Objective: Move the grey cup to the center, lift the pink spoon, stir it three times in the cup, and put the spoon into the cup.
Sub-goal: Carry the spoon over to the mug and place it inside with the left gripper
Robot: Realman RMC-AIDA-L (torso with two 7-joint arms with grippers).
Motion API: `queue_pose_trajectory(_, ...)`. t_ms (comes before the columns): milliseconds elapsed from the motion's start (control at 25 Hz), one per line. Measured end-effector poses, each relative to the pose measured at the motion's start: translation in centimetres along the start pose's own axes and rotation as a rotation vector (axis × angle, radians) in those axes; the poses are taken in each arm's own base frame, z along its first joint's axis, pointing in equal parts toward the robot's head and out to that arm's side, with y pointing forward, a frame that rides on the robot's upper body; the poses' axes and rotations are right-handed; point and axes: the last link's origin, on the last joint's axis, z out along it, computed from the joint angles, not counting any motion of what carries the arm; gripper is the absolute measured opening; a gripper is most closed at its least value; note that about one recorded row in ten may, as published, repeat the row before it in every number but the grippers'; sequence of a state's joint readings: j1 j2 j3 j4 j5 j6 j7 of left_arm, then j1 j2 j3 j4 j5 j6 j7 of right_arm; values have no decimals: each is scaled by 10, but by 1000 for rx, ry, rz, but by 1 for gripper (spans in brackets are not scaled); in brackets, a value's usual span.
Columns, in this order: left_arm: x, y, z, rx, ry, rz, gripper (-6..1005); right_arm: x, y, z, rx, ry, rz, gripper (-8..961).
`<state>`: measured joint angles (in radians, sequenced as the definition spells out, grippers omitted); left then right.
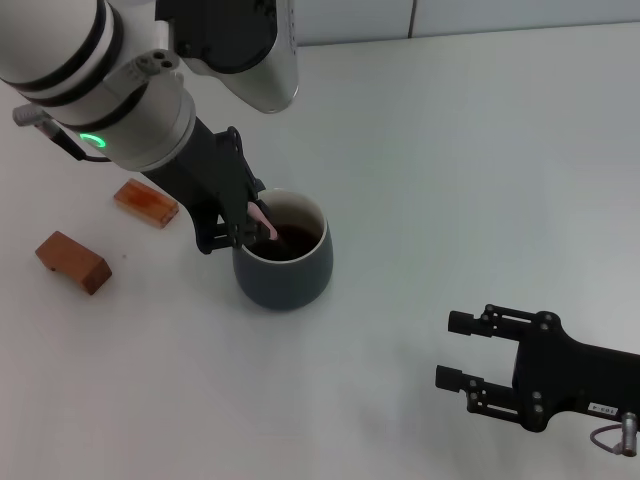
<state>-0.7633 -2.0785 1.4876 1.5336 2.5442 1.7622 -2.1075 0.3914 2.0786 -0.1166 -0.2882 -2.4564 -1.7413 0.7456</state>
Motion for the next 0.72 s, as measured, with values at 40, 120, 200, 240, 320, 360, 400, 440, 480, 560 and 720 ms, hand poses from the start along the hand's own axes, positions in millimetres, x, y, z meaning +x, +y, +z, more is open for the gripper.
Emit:
queue_pose_trajectory(40,-1,0,2,-2,-1,-7,157,0,0,0,0,0,0,660)
queue_pose_trajectory(120,-2,-1,3,-8,2,-20,157,0,0,0,0,0,0,660)
queue_pose_trajectory(200,-2,-1,3,-12,3,-27,158,0,0,0,-1,0,0,660)
queue_pose_trajectory(240,-2,-1,3,-14,2,-31,158,0,0,0,-1,-1,1,660)
queue_pose_trajectory(320,-3,-1,4,-14,-1,-36,158,0,0,0,-2,-1,1,660)
queue_pose_trajectory(360,-3,-1,4,-14,-1,-38,158,0,0,0,-2,-1,1,659)
queue_pose_trajectory(400,-3,-1,4,-15,-1,-40,159,0,0,0,-2,-1,1,659)
queue_pose_trajectory(440,-3,0,3,-15,0,-40,159,0,0,0,-2,-1,2,659)
queue_pose_trajectory(480,-3,0,2,-14,5,-40,159,0,0,0,-2,-1,3,659)
queue_pose_trajectory(560,-1,1,-5,-10,49,-39,224,0,0,0,-3,-1,8,659)
queue_pose_trajectory(720,2,1,-28,-20,236,-43,354,0,0,0,-2,-1,9,659)
